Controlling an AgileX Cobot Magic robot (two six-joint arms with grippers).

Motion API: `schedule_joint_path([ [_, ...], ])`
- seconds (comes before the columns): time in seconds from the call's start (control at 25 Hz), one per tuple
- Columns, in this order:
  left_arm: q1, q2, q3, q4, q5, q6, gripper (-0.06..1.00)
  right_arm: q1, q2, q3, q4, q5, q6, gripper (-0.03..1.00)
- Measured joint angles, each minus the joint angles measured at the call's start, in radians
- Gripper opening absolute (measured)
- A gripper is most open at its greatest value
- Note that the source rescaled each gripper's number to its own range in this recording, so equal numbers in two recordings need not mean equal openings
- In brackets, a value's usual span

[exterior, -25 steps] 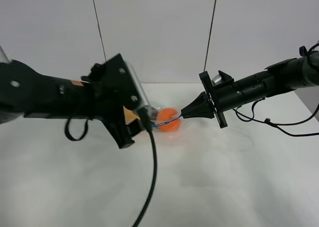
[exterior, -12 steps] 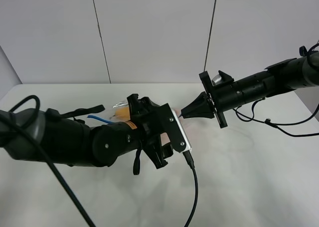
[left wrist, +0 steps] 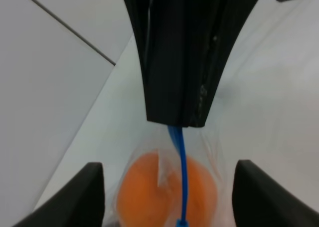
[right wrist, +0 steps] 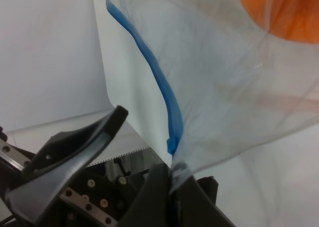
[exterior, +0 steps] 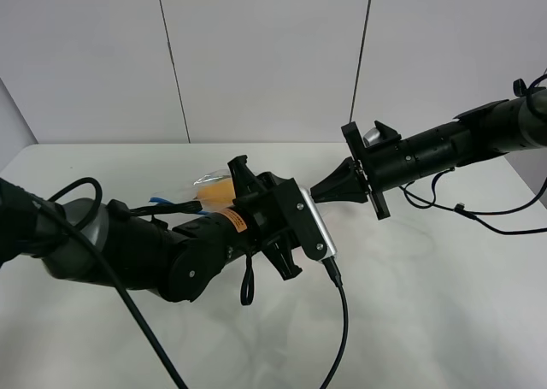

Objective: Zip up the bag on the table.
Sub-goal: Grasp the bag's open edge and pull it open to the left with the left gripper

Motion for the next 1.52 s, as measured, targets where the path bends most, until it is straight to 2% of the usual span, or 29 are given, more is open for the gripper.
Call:
schedule_joint_path([
  [0.24, 0.043, 0.000, 0.000, 0.024, -0.012, -0.015, 0.62, 0.000, 0.000, 0.000, 0.001, -0.001, 0.000, 0.00],
  [0.44, 0.093, 0.003, 0.000, 0.028, -0.015, -0.071, 0.62, 0.000, 0.000, 0.000, 0.015, -0.008, 0.000, 0.00],
  [0.72, 0.093, 0.004, 0.000, 0.122, 0.006, -0.087, 0.62, 0.000, 0.000, 0.000, 0.013, -0.010, 0.000, 0.00],
  [1.36, 0.093, 0.070, 0.005, 0.132, -0.003, -0.089, 0.60, 0.000, 0.000, 0.000, 0.014, -0.011, 0.000, 0.00],
  [1.44, 0.093, 0.070, 0.005, 0.132, -0.009, -0.089, 0.57, 0.000, 0.000, 0.000, 0.014, -0.011, 0.000, 0.00],
  [1.52, 0.093, 0.070, 0.005, 0.133, -0.010, -0.089, 0.47, 0.000, 0.000, 0.000, 0.014, -0.011, 0.000, 0.00],
])
